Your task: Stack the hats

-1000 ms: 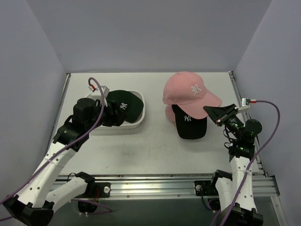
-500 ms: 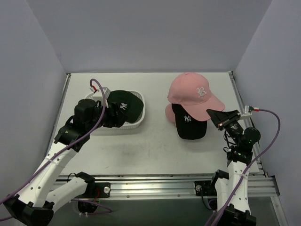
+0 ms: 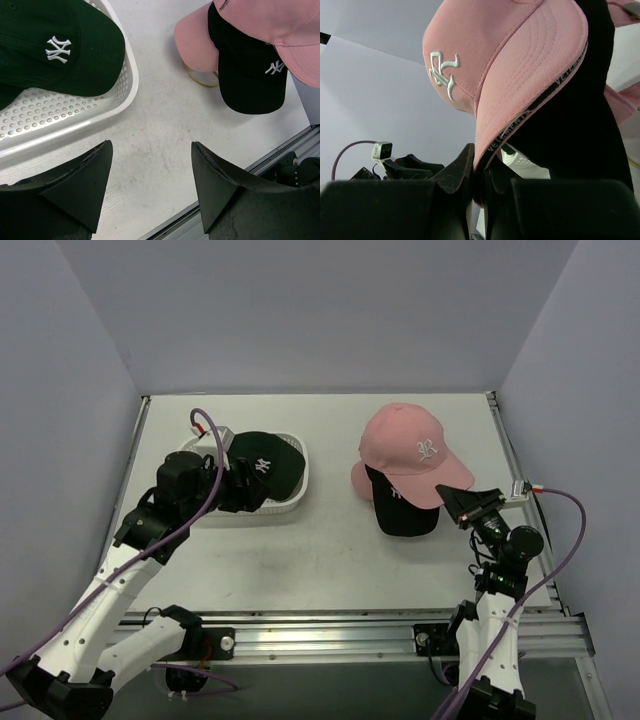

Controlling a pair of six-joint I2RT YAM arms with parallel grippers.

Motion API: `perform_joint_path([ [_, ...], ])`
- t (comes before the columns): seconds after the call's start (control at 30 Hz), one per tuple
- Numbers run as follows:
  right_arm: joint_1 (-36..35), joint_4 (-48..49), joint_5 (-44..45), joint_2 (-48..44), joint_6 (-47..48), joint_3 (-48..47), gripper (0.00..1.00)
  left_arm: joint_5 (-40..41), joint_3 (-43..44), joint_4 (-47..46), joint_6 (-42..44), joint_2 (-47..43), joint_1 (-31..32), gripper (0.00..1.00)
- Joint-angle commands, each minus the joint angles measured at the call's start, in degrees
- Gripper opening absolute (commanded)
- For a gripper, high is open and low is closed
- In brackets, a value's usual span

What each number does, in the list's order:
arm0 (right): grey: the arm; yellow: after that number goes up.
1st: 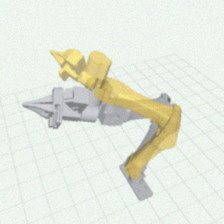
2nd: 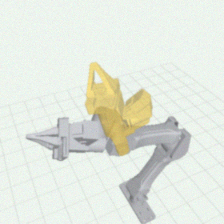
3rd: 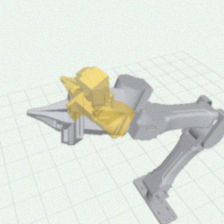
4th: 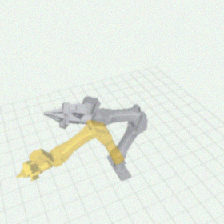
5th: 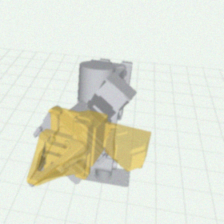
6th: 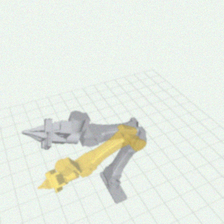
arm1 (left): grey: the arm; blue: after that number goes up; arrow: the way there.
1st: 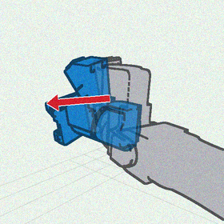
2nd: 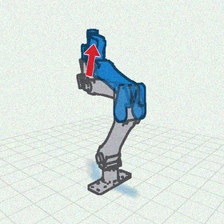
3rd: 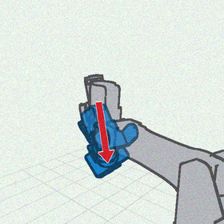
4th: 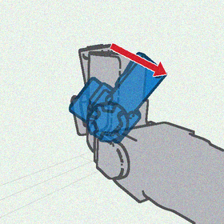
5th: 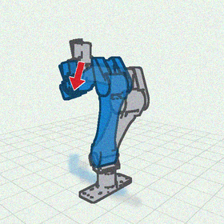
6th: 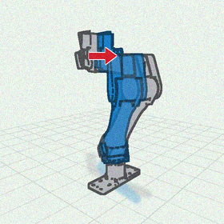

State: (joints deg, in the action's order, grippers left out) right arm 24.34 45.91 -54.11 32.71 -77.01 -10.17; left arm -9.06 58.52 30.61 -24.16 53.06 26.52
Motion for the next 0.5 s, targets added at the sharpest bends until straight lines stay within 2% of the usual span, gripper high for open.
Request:
perform_joint_path([
  [0.0,1.7,12.4,-0.1,-0.9,-3.7,2.5,0.00,-0.5,-0.3,-1.2,0.9,-0.9,-0.2,0.73],
  [0.2,4.8,23.1,-1.5,2.0,-9.1,6.9,0.00,-0.4,-0.3,-0.9,0.9,-1.0,-0.2,0.73],
  [0.47,4.4,11.1,-1.4,-0.5,-1.7,6.0,0.00,-0.3,0.0,-1.1,0.6,-0.7,-0.2,0.73],
])
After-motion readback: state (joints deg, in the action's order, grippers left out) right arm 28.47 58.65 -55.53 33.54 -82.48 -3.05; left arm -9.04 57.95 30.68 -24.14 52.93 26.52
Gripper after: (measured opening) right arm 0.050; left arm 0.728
